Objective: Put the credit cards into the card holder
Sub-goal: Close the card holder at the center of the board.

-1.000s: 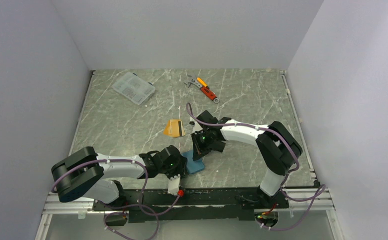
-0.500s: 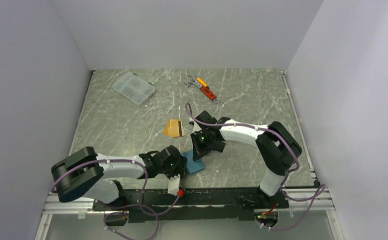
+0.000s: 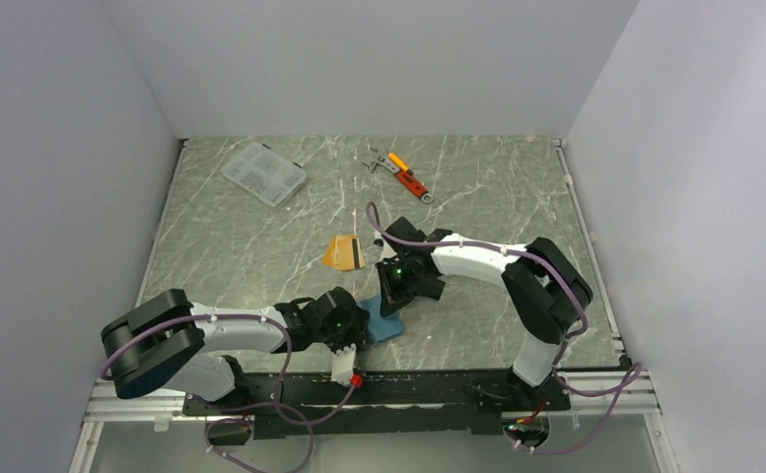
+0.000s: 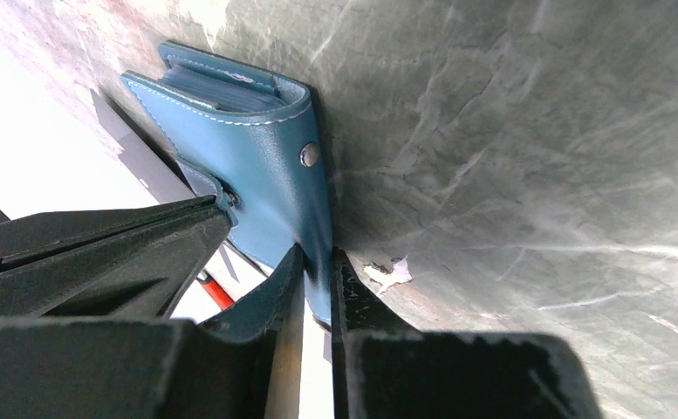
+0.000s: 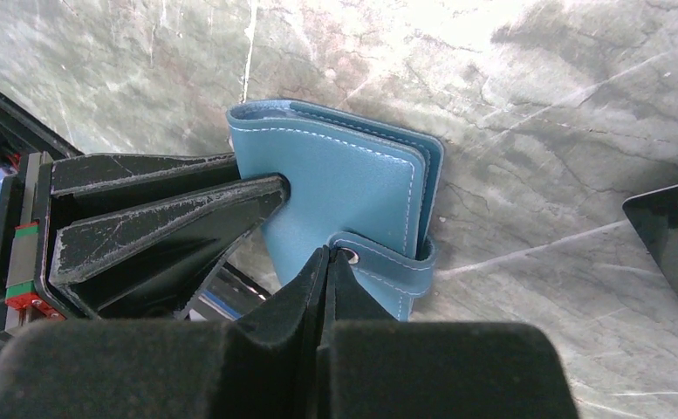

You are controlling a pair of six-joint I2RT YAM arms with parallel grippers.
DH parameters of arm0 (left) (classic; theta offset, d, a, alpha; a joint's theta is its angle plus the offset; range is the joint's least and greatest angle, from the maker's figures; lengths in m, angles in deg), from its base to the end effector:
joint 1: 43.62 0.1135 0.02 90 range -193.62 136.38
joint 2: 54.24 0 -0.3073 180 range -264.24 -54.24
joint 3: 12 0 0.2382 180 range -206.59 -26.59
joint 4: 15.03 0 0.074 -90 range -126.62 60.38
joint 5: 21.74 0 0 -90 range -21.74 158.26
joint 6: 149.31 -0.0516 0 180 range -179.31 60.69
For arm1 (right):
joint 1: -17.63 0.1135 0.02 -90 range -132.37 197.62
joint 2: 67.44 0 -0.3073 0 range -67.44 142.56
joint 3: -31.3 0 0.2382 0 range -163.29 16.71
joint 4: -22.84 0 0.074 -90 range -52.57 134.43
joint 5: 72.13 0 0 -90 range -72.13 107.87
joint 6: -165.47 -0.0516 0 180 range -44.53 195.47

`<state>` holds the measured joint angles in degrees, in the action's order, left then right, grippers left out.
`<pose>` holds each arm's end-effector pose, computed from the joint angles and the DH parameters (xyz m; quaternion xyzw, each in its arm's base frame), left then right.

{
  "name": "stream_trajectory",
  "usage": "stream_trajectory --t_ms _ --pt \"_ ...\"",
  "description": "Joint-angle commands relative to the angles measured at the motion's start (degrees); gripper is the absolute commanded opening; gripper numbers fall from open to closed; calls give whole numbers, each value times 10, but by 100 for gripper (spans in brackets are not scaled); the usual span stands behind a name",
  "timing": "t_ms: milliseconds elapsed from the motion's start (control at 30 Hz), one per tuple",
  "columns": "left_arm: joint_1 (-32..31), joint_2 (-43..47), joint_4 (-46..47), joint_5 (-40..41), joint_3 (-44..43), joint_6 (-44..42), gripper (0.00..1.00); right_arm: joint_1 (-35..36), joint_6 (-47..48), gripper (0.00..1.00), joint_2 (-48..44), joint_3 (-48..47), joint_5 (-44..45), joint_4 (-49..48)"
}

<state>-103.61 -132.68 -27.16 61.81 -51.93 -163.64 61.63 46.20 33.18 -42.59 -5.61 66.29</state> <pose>0.1071 -0.1971 0.1694 0.9339 0.1095 0.0778 0.3314 0.2235 0.2444 0.1943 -0.1584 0.9520 0.2614 0.0156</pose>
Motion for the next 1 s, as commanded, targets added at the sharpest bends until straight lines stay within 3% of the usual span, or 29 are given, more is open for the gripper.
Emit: stream_trajectory --t_ms 0,367,533,600,800,967 --pt "-2 6 -64 7 6 3 0 2 10 0 55 25 109 37" --pt "-3 8 -61 9 10 7 0 -11 4 0 58 51 120 28" --pt "-2 12 -51 34 -2 26 17 -21 -1 0 45 66 115 10" --pt "1 16 -71 46 -17 33 19 -34 -4 0 34 80 79 -16" --pt "18 34 -172 63 -91 90 22 -68 -17 36 -21 108 -36 -107" --pt "38 43 -289 63 -183 172 27 -86 -33 42 -72 107 -83 -131"
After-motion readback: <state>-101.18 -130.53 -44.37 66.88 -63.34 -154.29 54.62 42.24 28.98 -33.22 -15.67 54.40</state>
